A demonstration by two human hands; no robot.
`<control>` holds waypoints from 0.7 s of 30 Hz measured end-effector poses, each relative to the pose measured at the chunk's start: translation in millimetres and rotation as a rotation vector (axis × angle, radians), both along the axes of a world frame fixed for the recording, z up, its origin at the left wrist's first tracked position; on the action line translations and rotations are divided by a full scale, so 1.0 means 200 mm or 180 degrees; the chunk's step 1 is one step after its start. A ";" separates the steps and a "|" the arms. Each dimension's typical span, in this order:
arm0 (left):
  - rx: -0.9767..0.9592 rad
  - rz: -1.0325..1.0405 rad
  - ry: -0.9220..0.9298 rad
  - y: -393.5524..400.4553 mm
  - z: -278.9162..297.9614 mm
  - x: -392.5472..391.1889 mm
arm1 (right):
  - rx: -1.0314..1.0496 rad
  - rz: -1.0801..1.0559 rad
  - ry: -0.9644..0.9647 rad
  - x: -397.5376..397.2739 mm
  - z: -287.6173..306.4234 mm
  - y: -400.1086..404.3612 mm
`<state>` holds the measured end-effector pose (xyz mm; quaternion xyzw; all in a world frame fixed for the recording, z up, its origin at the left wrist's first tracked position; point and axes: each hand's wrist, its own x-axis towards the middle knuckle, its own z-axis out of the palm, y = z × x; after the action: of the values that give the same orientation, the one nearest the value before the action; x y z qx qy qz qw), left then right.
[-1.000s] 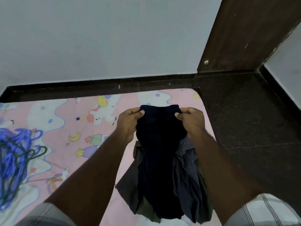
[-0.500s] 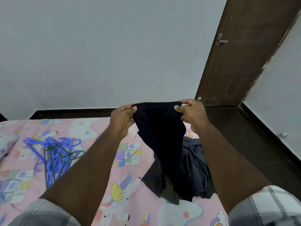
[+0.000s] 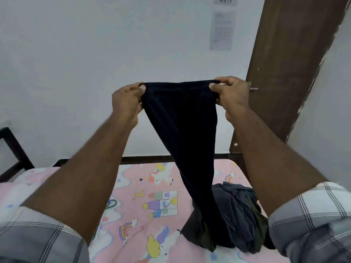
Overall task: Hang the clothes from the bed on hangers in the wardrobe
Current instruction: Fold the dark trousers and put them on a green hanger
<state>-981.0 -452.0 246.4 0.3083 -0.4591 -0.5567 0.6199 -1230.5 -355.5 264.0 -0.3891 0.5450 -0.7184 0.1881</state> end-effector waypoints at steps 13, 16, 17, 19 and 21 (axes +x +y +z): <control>0.0293 0.0419 0.0082 -0.07 0.08 0.34 | 0.0077 0.0725 -0.0343 0.32 0.04 -0.05; 0.0208 0.0511 0.0219 -0.08 0.19 0.43 | -0.0058 0.0883 -0.0434 0.41 0.10 -0.09; 0.0148 0.0543 0.0276 -0.09 0.24 0.46 | -0.0139 0.0934 -0.0487 0.44 0.14 -0.10; -0.0019 0.0615 0.0380 -0.09 0.36 0.50 | -0.0344 0.1004 -0.0577 0.48 0.24 -0.12; -0.0151 0.0693 0.0417 -0.11 0.44 0.53 | -0.0479 0.0988 -0.0548 0.51 0.33 -0.16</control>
<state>-875.0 -474.6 333.7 0.3045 -0.3945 -0.4940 0.7124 -1129.1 -387.7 329.5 -0.4185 0.4051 -0.7502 0.3130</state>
